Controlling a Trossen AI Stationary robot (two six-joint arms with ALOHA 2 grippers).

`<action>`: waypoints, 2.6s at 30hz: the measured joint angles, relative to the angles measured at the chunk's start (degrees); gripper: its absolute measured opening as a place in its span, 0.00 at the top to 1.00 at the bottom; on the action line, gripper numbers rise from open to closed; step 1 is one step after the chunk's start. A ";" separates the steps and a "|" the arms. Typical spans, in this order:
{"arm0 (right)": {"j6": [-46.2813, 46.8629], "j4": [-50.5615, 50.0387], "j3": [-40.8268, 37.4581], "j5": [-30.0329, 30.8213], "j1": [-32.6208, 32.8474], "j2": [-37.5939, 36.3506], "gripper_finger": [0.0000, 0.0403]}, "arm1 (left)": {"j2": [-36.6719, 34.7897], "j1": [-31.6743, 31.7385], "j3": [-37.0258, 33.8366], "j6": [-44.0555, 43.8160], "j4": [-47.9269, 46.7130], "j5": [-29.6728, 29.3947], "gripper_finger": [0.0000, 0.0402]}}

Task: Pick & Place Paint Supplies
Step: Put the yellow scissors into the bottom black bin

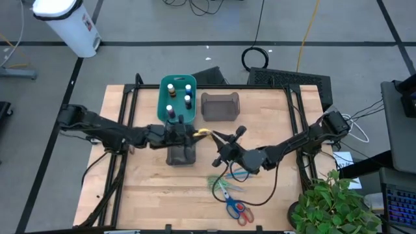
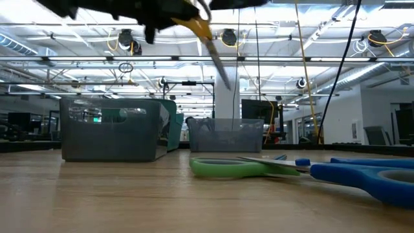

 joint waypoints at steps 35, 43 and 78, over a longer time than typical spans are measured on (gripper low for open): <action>0.11 -4.24 0.04 0.28 8.15 -6.58 0.73 | -24.98 -4.68 -16.61 -26.94 -28.83 -0.67 0.92; -0.04 -4.22 0.04 0.28 8.15 -6.58 0.72 | -21.72 -6.06 -16.61 -28.66 -26.41 -2.79 0.92; -0.09 -4.28 0.09 0.08 8.15 -6.55 0.73 | -15.32 -7.28 -16.55 -26.95 -22.97 -4.01 0.69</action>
